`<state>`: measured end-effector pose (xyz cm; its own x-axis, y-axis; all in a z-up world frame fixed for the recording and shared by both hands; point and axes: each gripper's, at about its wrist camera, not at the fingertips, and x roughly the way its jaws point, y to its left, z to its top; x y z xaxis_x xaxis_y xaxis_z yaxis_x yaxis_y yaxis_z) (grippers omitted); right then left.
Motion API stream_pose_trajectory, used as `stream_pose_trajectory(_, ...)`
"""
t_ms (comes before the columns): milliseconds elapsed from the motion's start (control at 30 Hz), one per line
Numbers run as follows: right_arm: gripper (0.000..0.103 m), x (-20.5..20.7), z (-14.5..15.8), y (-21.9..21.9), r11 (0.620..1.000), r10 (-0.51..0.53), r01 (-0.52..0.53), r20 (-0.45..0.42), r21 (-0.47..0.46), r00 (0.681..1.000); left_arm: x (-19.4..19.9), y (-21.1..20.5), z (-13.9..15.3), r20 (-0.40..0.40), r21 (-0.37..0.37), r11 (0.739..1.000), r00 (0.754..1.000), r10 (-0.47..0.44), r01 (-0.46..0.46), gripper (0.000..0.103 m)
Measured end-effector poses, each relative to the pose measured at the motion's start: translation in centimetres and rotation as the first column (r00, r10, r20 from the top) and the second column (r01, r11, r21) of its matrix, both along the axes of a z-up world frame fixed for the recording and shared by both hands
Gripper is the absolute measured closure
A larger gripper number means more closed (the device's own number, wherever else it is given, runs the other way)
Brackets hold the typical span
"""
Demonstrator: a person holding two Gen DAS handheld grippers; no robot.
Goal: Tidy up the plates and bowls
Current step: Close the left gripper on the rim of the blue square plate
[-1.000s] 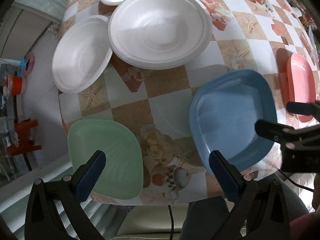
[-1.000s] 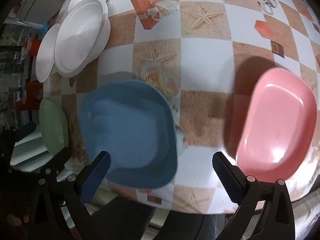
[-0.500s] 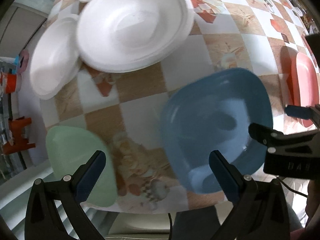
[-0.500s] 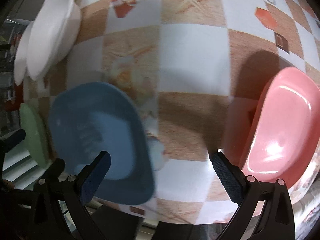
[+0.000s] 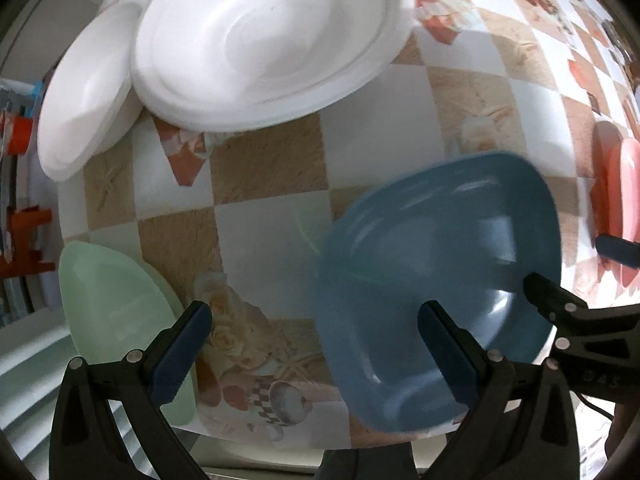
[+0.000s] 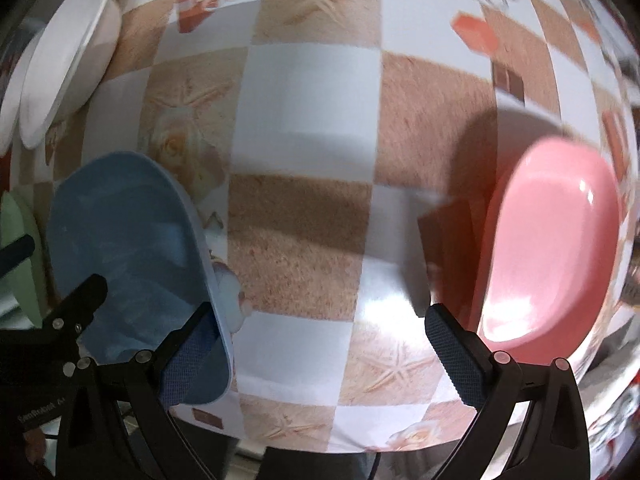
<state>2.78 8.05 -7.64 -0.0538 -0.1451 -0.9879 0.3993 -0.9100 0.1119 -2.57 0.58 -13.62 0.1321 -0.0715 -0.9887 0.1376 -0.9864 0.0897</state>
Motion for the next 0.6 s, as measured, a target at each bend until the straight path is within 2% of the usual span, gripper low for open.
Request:
stream_pose_trajectory(67,0.001,-0.2,0.0,-0.6,1.0,0.0,0.0,0.009,-0.004,1.0,0.4,-0.6,-1.1,0.02,-0.005,1.0,1.0,0.013,-0.013,0.0)
stream_pose_trajectory(267,0.0,0.0,0.4,-1.5,1.0,0.001,-0.001,-0.015,-0.023,1.0,1.4,-0.9,-2.3,0.014,-0.014,1.0,1.0,0.009,-0.009,0.002)
stream_pose_trajectory(367,0.0,0.4,0.5,-1.0,1.0,0.008,-0.008,-0.005,-0.017,1.0,1.7,-0.3,-1.8,0.022,0.015,1.0,1.0,0.014,-0.014,0.009)
stream_pose_trajectory(467,0.0,0.5,0.7,-1.3,1.0,0.006,-0.006,0.017,-0.015,1.0,1.9,-0.2,-1.9,0.014,0.047,0.999,1.0,0.008,-0.009,0.022)
stream_pose_trajectory(500,0.001,0.2,0.9,-1.8,1.0,0.008,-0.007,0.013,-0.016,1.0,2.0,-0.1,-2.0,0.013,0.062,0.998,1.0,0.008,-0.009,0.03)
stream_pose_trajectory(533,0.006,0.8,1.1,-2.5,1.0,0.018,-0.018,0.003,-0.018,1.0,2.0,0.0,-2.0,0.014,0.077,0.997,1.0,0.01,-0.011,0.04)
stream_pose_trajectory(600,0.016,1.3,1.6,-4.5,0.998,0.058,-0.059,-0.022,-0.022,0.998,2.1,0.3,-2.3,0.017,0.102,0.995,1.0,0.003,-0.005,0.053)
